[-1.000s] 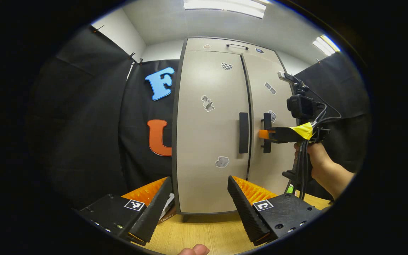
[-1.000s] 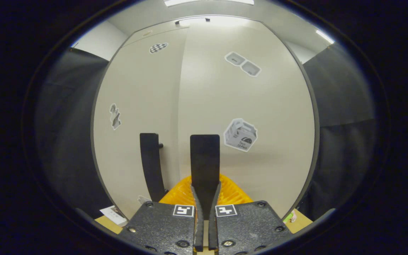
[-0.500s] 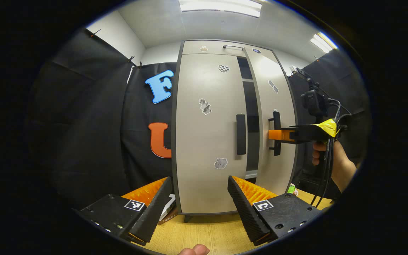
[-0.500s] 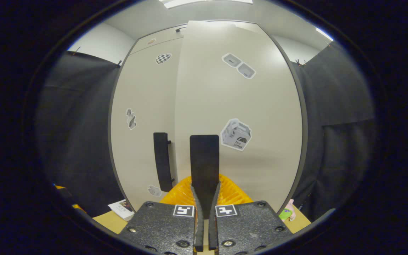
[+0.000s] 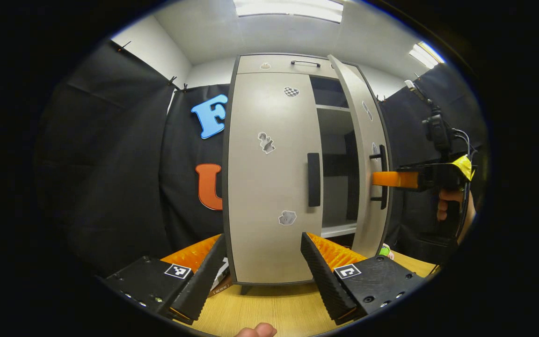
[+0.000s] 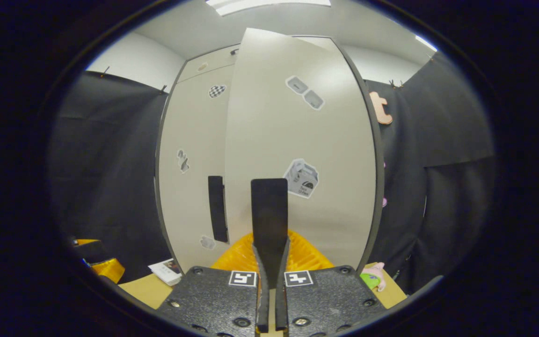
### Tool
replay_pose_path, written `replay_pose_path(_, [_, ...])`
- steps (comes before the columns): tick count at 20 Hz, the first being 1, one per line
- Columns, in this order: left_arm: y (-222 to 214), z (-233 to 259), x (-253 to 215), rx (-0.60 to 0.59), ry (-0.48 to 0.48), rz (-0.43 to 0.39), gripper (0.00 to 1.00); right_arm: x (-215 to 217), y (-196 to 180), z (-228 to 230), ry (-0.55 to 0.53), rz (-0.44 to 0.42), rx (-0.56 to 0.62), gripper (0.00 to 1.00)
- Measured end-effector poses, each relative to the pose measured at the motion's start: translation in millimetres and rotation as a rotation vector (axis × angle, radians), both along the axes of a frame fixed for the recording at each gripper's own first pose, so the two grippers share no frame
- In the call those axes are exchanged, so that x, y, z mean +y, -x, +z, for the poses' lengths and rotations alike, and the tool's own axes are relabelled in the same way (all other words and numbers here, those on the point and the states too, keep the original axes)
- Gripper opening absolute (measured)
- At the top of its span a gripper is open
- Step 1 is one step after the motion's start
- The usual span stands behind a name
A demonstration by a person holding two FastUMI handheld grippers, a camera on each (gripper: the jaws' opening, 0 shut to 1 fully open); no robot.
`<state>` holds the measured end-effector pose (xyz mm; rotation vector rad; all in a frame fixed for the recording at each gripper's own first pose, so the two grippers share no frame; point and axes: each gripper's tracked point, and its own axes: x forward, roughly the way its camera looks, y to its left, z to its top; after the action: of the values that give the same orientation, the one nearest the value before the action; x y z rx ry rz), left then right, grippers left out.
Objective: Open the right door of the double-door shoe cabinet with the right hand, and open the left door with the left hand.
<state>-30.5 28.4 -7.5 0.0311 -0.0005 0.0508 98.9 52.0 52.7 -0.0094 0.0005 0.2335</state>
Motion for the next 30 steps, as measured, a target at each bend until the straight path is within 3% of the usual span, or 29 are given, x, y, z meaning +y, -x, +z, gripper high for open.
replay_pose_path(20, [-12, 1, -55, -0.014, -0.008, -0.086, 0.95, -101, 47, 0, 0.051, -0.116, -0.025, 0.07])
replay_pose_path(29, [-20, 4, -61, -0.017, 0.018, -0.100, 0.95, -184, 50, 12, 0.070, -0.291, -0.077, 0.04])
replay_pose_path(30, [-22, 3, -64, -0.013, 0.021, -0.105, 0.95, -187, 49, 16, 0.065, -0.271, -0.087, 0.02])
